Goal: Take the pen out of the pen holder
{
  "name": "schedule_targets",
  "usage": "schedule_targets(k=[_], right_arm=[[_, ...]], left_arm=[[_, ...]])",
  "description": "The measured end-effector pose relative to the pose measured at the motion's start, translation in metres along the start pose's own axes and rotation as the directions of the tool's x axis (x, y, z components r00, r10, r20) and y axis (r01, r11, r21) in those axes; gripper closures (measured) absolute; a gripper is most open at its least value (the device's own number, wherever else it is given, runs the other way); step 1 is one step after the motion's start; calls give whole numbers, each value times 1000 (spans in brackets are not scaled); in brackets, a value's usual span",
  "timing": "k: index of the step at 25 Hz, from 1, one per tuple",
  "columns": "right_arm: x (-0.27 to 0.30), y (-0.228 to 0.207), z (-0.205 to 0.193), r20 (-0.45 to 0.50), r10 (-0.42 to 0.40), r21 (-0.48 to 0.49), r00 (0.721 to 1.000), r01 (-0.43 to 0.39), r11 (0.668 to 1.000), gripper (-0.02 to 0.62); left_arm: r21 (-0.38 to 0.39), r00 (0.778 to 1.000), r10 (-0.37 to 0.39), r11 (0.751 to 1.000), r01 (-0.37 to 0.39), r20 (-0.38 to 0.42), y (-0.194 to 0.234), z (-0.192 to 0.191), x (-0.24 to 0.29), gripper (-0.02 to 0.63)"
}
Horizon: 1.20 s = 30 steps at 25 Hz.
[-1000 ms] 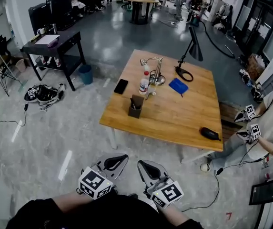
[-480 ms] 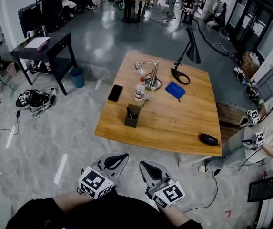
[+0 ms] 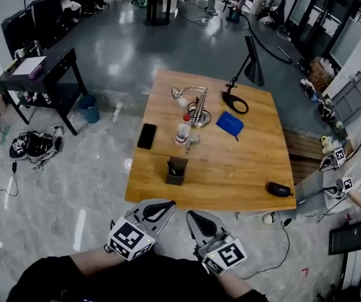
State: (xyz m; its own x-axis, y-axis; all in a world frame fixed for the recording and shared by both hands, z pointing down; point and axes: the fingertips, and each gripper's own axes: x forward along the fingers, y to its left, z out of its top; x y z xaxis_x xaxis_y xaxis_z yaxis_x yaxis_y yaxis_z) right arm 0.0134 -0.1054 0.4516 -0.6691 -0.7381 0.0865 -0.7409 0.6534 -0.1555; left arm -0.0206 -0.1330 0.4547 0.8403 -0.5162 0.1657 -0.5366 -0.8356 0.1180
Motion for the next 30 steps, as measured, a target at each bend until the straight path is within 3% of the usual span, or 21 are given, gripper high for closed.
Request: schedule_targets(k=[8, 18, 27, 30], right_arm=[[24, -31, 1, -9, 40, 6, 999, -40, 999, 597], [37, -64, 12, -12, 120, -13, 993, -120, 993, 597], [36, -83, 8, -34, 116, 0, 993, -116, 993, 597], [34, -90, 5, -46, 100, 0, 994, -100, 995, 597]], left_arm=[[-12, 997, 74, 997, -75, -21, 40, -2, 26, 597], [-36, 973, 202, 978, -207, -114, 80, -39, 58, 595], [-51, 954, 223, 970, -238, -200, 116, -77, 90, 594], [-60, 952, 208, 972, -226, -223, 129, -88, 104, 566]])
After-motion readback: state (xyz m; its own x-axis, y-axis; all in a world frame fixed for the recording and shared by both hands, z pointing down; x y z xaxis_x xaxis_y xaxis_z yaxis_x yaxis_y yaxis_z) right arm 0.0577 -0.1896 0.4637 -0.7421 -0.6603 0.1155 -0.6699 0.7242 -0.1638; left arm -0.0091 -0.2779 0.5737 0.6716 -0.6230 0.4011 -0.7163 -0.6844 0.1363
